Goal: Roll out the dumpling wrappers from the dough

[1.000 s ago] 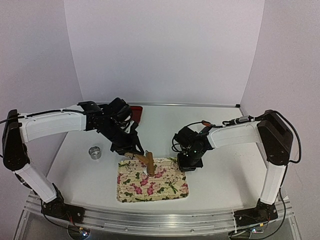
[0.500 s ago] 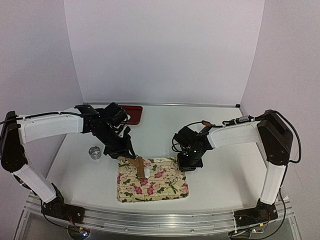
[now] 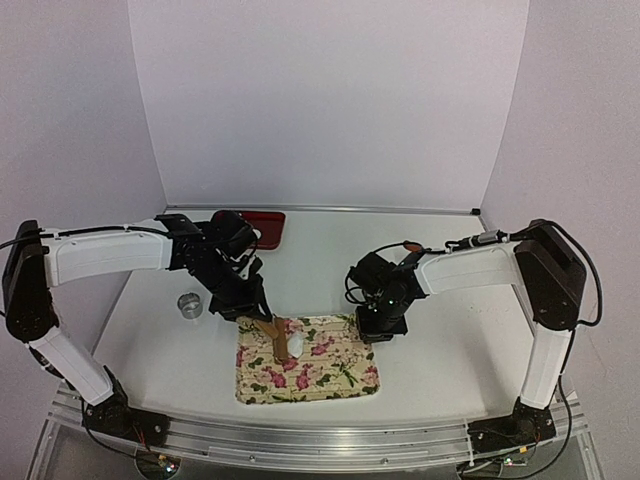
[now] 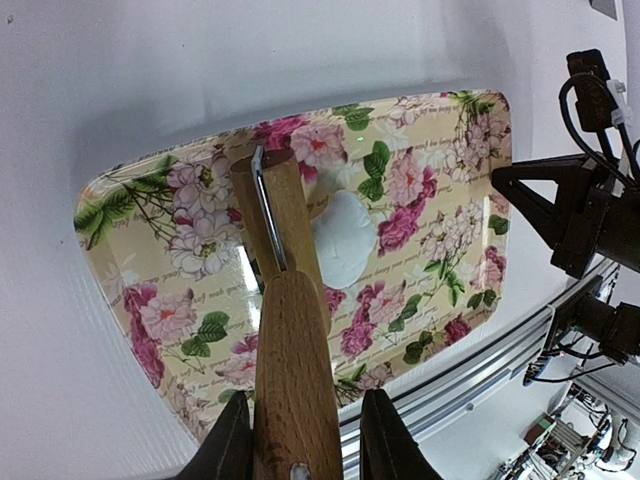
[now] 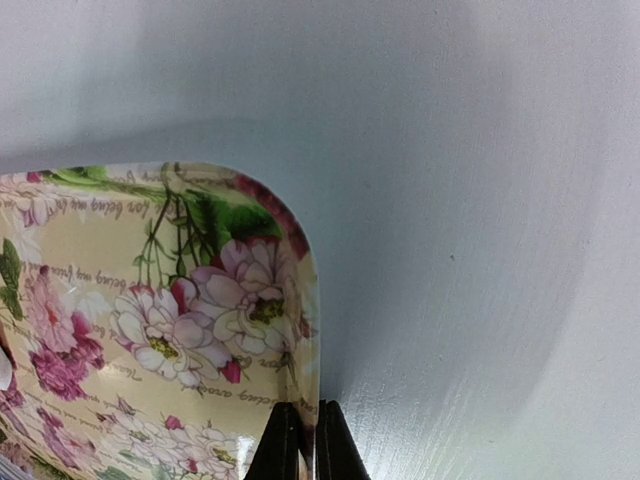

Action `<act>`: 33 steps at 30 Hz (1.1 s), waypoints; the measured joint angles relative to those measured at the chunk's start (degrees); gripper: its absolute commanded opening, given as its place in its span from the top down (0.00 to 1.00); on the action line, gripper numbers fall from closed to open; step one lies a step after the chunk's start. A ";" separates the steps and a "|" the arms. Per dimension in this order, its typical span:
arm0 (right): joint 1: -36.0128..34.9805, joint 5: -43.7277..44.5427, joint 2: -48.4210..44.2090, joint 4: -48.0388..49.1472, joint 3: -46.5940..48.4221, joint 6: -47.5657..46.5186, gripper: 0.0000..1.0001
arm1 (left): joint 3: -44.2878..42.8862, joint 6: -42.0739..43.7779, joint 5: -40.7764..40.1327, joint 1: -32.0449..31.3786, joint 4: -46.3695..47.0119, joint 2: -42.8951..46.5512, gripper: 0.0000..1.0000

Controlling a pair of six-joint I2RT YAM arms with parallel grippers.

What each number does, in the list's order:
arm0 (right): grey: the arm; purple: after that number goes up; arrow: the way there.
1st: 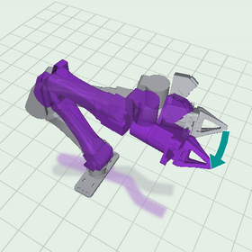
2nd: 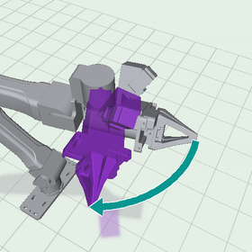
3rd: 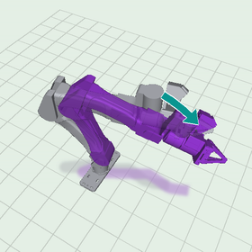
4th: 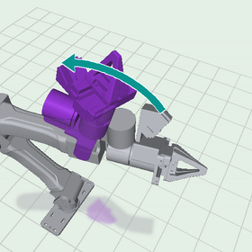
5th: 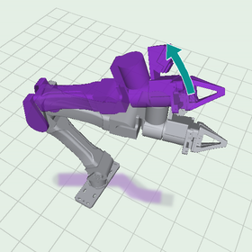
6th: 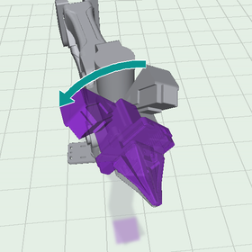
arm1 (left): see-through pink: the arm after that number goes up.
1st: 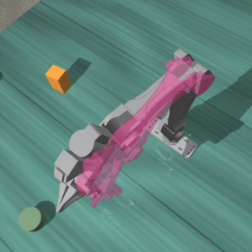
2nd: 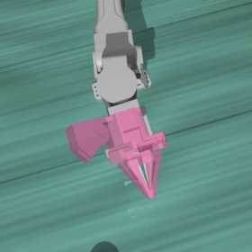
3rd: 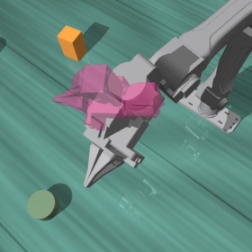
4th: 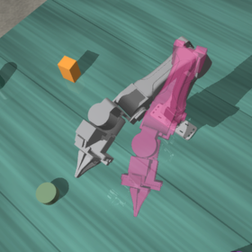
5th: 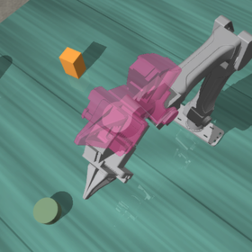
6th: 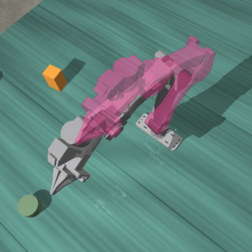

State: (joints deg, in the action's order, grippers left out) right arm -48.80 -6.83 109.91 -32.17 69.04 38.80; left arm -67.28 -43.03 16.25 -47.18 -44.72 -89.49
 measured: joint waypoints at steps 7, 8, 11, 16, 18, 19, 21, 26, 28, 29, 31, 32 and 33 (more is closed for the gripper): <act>0.00 0.07 0.02 -0.12 0.08 0.01 1.00 | -5.95 0.77 0.23 0.00 -2.30 -0.33 1.00; 0.00 0.07 0.02 -0.12 0.08 0.01 0.98 | -6.50 0.76 0.50 0.00 -2.13 -0.32 1.00; 0.00 0.07 0.02 -0.12 0.08 0.03 0.83 | -6.97 0.63 1.56 0.00 -1.45 -0.26 1.00; 0.00 1.86 0.28 -0.65 0.08 -0.32 0.64 | -6.69 0.56 2.44 0.00 -0.82 -0.26 1.00; 0.00 2.50 0.28 -0.64 0.08 -0.40 0.66 | -6.12 0.56 2.58 0.00 -0.33 -0.26 1.00; 0.00 2.71 0.28 -0.65 0.08 -0.33 0.69 | -5.80 0.56 2.57 0.00 -0.23 -0.26 1.00; 0.00 3.11 0.28 -0.77 0.08 -0.46 0.76 | -5.16 0.59 2.56 0.00 -0.21 -0.31 1.00; 0.00 3.20 0.28 -0.67 0.10 -0.46 0.87 | -4.91 0.80 2.28 0.00 -0.19 -1.47 1.00; -0.02 3.08 0.26 -0.47 0.10 -0.41 0.90 | -4.56 1.02 1.94 0.00 0.08 -1.89 1.00; -0.05 3.11 0.26 -0.46 0.12 -0.55 0.91 | -4.27 1.06 1.83 0.00 0.14 -2.06 1.00; -0.04 3.13 0.26 -0.54 0.16 -0.59 0.96 | -4.09 1.17 1.54 0.00 0.19 -2.52 1.00; -0.04 3.12 0.26 -0.61 0.20 -0.61 0.97 | -4.09 1.25 1.49 0.01 0.26 -2.73 1.00; -0.04 3.04 0.25 -0.66 0.22 -0.49 0.99 | -4.09 1.28 1.51 0.03 0.28 -2.86 1.00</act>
State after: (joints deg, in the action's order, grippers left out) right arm -48.84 -3.79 110.16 -32.82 69.26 38.31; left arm -71.37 -41.75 17.76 -47.14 -44.44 -92.35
